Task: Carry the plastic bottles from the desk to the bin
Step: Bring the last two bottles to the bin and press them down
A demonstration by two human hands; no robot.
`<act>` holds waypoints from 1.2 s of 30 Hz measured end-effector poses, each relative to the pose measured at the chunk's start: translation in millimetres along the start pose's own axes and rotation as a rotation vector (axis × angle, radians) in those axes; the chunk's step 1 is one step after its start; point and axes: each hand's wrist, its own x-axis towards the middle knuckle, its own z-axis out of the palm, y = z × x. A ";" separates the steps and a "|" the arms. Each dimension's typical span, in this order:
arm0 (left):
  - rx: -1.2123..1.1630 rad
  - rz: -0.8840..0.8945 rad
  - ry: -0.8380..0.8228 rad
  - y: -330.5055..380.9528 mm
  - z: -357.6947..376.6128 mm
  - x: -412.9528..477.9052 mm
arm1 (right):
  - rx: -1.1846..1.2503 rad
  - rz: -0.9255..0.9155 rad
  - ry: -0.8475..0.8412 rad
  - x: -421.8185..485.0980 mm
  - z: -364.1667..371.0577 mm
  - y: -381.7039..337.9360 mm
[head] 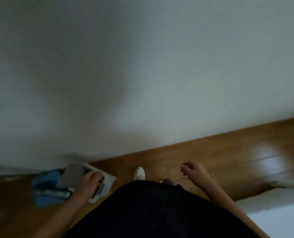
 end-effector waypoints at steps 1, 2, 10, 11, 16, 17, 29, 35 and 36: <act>0.024 0.019 -0.017 13.1 7.3 10.1 | 0.052 0.034 0.036 -6.1 -9.1 13.0; 0.068 0.046 -0.032 28.7 15.1 18.9 | 0.108 0.073 0.080 -11.6 -17.3 27.0; 0.461 0.343 -0.295 174.4 103.8 77.1 | 0.417 0.401 0.381 -50.3 -54.8 118.4; 0.500 0.376 -0.325 193.4 118.2 85.4 | 0.450 0.431 0.410 -53.2 -56.8 126.6; 0.653 0.490 -0.473 280.2 195.9 110.1 | 0.664 0.556 0.586 -67.4 -59.5 138.4; 0.699 0.512 -0.502 295.4 210.9 110.2 | 0.715 0.582 0.626 -71.0 -59.5 139.4; 0.982 0.781 -0.865 415.6 432.0 -5.8 | 1.156 0.819 0.861 -107.7 -52.7 210.9; 0.993 0.802 -0.821 449.4 506.4 -27.7 | 1.112 0.812 0.785 -89.6 -138.5 268.8; 0.975 0.774 -0.789 454.1 514.4 -27.1 | 1.079 0.792 0.768 -84.0 -160.0 276.0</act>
